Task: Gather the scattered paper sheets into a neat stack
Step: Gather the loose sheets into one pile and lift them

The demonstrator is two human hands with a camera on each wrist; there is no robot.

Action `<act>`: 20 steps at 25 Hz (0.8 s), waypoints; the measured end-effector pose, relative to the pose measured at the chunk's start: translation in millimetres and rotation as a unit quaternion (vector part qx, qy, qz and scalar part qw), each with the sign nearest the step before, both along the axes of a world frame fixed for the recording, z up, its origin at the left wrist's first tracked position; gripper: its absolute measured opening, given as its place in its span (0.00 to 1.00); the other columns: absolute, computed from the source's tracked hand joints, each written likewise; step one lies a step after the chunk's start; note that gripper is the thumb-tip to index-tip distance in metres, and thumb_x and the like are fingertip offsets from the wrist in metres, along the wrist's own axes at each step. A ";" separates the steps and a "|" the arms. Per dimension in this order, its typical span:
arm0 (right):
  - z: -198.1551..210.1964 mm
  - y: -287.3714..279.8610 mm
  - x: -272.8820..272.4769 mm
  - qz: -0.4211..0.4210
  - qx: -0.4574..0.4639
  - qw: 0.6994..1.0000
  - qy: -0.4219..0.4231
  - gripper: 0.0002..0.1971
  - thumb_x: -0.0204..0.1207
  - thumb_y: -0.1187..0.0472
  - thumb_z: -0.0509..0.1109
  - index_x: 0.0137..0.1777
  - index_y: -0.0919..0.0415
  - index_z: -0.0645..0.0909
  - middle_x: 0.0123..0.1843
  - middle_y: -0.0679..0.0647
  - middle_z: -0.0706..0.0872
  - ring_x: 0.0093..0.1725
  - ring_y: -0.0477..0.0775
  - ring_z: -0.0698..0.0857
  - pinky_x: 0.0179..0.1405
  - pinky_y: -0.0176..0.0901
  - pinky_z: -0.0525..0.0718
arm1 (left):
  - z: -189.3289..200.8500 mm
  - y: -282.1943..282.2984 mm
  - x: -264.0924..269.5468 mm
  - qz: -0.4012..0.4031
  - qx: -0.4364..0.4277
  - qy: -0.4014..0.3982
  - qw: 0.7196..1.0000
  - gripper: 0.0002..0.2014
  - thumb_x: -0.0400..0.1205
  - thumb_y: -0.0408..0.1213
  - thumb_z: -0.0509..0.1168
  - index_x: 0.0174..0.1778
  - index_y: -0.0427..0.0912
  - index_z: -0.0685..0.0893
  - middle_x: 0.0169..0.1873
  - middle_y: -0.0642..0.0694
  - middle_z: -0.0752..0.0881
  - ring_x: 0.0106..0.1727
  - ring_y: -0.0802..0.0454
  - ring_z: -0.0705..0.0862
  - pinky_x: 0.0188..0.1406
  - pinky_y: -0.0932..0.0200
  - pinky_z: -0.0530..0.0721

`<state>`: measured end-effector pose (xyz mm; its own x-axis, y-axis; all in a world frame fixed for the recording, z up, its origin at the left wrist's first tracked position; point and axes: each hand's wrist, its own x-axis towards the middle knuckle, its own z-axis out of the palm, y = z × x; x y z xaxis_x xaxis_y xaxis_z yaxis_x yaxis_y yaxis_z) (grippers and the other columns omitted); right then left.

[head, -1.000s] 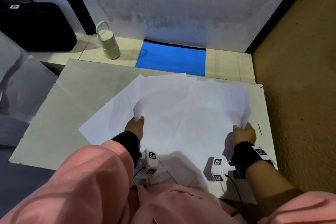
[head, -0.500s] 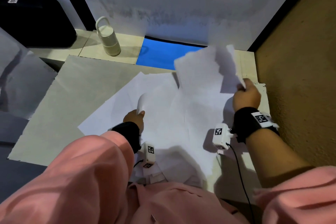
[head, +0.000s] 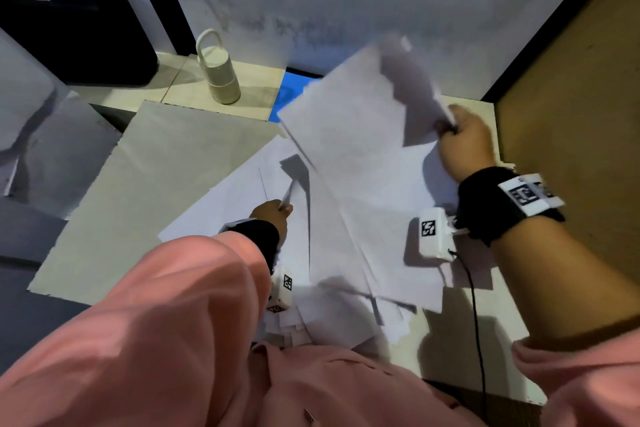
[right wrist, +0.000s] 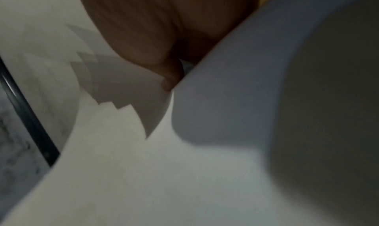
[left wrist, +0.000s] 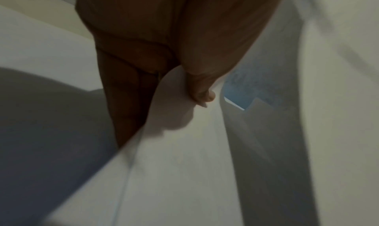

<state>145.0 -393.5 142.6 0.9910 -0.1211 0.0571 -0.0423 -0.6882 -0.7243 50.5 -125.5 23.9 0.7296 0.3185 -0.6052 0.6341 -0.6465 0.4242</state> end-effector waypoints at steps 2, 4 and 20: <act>-29.2 16.4 -18.9 0.008 -0.040 0.995 0.089 0.16 0.78 0.70 0.58 0.63 0.66 0.79 0.61 0.71 0.83 0.61 0.68 0.81 0.58 0.49 0.77 | 0.8 -0.2 -0.9 0.021 -0.012 -0.004 1.000 0.18 0.86 0.43 0.53 0.59 0.33 0.79 0.58 0.33 0.84 0.60 0.36 0.81 0.50 0.55 0.73; -58.8 27.5 -35.7 0.026 -0.055 0.984 0.165 0.08 0.78 0.66 0.60 0.53 0.64 0.78 0.52 0.68 0.84 0.55 0.66 0.82 0.48 0.45 0.74 | 2.1 1.0 -6.1 0.082 -0.053 -0.031 0.995 0.23 0.85 0.49 0.53 0.64 0.33 0.78 0.60 0.33 0.84 0.61 0.36 0.81 0.57 0.54 0.75; -117.2 30.7 -105.1 -0.070 -0.058 0.940 0.329 0.20 0.81 0.59 0.60 0.71 0.63 0.70 0.72 0.66 0.72 0.68 0.68 0.74 0.66 0.52 0.72 | -21.0 -25.5 -51.5 0.275 -0.183 -0.126 0.936 0.36 0.78 0.39 0.67 0.79 0.43 0.56 0.76 0.39 0.69 0.73 0.39 0.74 0.74 0.47 0.72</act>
<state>40.0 -362.8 25.4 0.7906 -0.2840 -0.5425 -0.5517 -0.7147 -0.4299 -1.0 -151.0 2.9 0.6505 0.4925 -0.5783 0.6787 -0.0351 0.7336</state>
